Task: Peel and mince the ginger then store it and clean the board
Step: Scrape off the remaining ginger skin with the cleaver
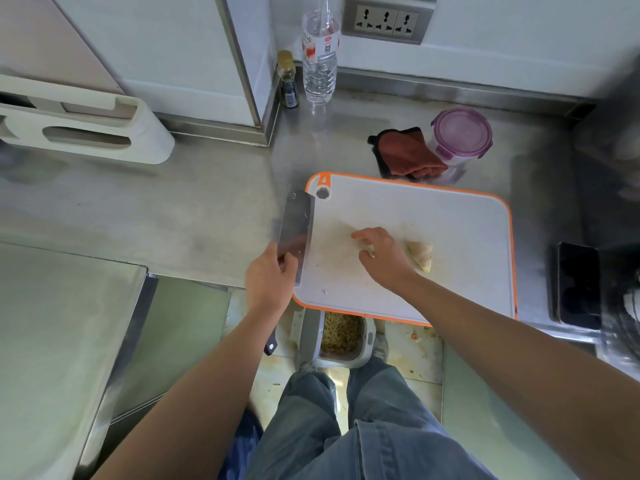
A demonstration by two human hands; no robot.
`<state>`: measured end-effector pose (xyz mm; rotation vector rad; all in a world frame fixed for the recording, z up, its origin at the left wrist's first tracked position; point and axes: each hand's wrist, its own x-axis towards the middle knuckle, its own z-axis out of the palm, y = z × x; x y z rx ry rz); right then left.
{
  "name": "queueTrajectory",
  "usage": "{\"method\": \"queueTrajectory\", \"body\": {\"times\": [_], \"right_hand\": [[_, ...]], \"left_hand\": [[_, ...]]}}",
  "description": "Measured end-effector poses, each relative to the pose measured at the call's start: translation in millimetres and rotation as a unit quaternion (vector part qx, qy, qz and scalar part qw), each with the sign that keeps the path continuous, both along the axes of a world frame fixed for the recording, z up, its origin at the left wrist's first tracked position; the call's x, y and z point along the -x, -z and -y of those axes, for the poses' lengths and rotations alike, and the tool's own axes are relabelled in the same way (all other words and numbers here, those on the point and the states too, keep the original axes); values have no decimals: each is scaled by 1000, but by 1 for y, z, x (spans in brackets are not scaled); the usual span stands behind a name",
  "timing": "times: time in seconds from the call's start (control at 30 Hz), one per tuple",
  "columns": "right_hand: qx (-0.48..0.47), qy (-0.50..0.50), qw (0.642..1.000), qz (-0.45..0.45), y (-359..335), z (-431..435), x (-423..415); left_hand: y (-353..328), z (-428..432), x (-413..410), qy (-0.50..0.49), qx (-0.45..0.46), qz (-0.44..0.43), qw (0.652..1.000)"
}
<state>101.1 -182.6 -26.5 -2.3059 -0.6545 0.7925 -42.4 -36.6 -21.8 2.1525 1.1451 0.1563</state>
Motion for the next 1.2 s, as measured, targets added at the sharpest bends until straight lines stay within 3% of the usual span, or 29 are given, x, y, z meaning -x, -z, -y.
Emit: {"method": "queueTrajectory", "body": {"times": [0.1,0.27,0.43,0.63,0.7,0.8,0.9,1.03,1.2], "right_hand": [[-22,32,999,-19,-7,-5,1],[-103,62,964,-236,-25,-27,12],[-97,35,939,-327,-40,-25,12],[-102,-2,958,-267,-30,-7,8],[-127,49,964,-228,-31,-9,8],[-171,129,948,-237,-32,-9,3],[-171,144,947,-229,-28,-7,-3],[-161,152,950,-220,-26,-2,-8],[-141,150,956,-207,-26,0,-11]], "left_hand": [[-1,-2,8,-39,21,17,999],[-3,8,-10,-6,52,58,997],[-6,26,-36,-7,147,105,984],[-13,33,-50,42,185,92,977],[-11,32,-51,45,118,51,991],[-4,25,-42,-32,7,-34,999],[6,18,-30,-25,-12,-137,990],[16,8,-22,6,-23,-131,991],[13,-4,-24,-85,-35,-103,990]]}}
